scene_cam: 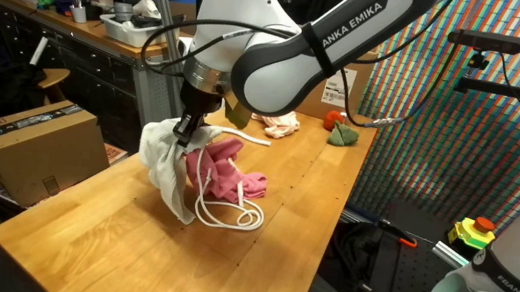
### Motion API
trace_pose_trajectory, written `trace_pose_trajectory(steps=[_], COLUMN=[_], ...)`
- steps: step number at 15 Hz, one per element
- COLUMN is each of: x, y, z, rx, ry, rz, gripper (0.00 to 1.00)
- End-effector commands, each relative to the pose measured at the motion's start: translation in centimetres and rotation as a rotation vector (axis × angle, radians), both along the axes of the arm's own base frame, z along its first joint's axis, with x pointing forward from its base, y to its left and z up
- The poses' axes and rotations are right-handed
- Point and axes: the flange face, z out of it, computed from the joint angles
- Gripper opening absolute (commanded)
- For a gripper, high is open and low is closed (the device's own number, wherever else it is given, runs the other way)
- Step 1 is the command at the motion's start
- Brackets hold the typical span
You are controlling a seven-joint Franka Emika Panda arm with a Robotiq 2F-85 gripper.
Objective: Separate the items on the table
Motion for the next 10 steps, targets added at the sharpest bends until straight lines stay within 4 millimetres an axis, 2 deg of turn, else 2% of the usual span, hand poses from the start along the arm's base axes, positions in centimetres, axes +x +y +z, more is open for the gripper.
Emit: trace_pose_trajectory(steps=[1, 7, 10], x=[-1.9, -2.9, -3.4], y=[3.1, 7.6, 9.6], z=[0.6, 0.2, 0.3], rx=[0.035, 0.080, -0.011], ry=[-0.046, -0.042, 0.013], rz=[0.014, 0.006, 0.046], gripper=[0.07, 0.07, 0.08])
